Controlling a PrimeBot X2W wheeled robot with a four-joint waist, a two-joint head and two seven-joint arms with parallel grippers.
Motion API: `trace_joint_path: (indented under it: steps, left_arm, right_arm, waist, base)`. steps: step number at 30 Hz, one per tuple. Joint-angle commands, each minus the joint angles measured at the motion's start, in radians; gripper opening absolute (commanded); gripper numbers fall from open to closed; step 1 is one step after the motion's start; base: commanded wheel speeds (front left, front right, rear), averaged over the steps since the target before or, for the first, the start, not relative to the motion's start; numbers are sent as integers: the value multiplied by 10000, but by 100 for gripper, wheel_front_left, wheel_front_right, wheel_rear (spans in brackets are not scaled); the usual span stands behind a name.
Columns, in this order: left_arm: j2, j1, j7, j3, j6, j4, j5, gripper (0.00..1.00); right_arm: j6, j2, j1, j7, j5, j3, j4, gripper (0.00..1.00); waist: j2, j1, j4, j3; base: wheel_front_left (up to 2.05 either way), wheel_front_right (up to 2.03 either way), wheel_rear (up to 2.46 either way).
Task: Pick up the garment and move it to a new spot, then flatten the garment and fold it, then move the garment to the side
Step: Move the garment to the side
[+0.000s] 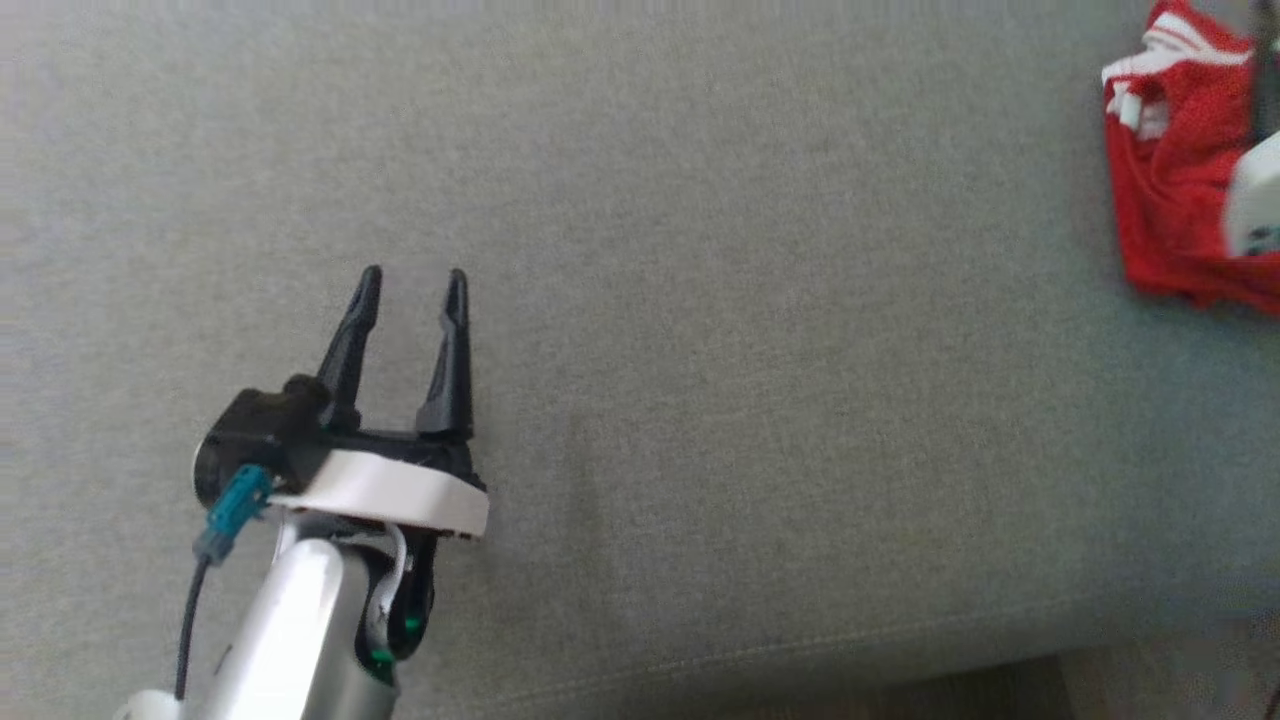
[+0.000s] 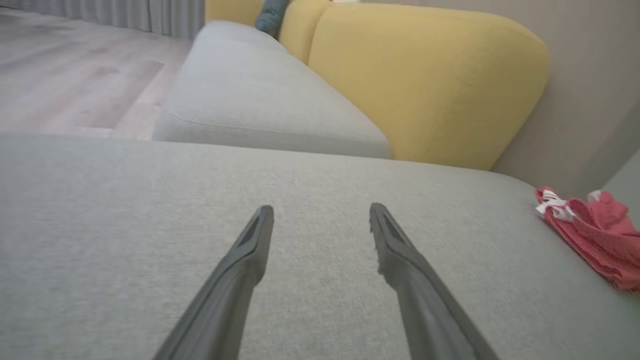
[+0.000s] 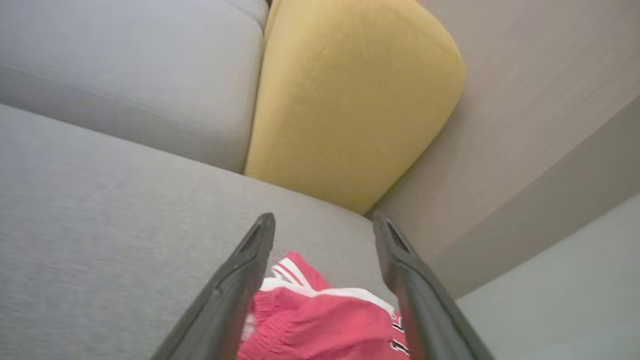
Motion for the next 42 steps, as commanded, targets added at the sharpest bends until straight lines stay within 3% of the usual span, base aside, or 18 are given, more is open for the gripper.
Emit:
trace_joint_path:
  steps: [1, 10, 15, 26, 42]
  left_arm:
    - [34, -123, -101, 421, 107, -248, -74, 100]
    - [-159, 496, -121, 1094, 194, -230, -255, 100]
    - [-223, 984, -122, 1337, 229, 99, -208, 100]
    - [-311, 1564, -123, 1482, 175, 429, -27, 100]
    - [-395, 1718, -124, 1378, 203, 717, 90, 100]
  right_arm:
    - [63, 175, 247, -225, 177, 181, -497, 100]
    - [63, 2216, 1790, -1406, 953, 496, -1349, 100]
    - [63, 2864, 2919, -1957, 1463, 662, -1721, 100]
    - [63, 3001, 5011, -3099, 3286, 896, -1914, 100]
    - [63, 3003, 5533, -3837, 3339, 1000, -1330, 100]
  waist:
    - [0, 0, 224, -483]
    - [0, 0, 762, -1841]
    - [0, 0, 1052, -2391]
    - [0, 0, 1536, -2999]
    - [0, 0, 1641, -3289]
  base:
    - [0, 0, 0]
    - [0, 0, 0]
    - [0, 0, 0]
    - [0, 0, 0]
    - [0, 0, 0]
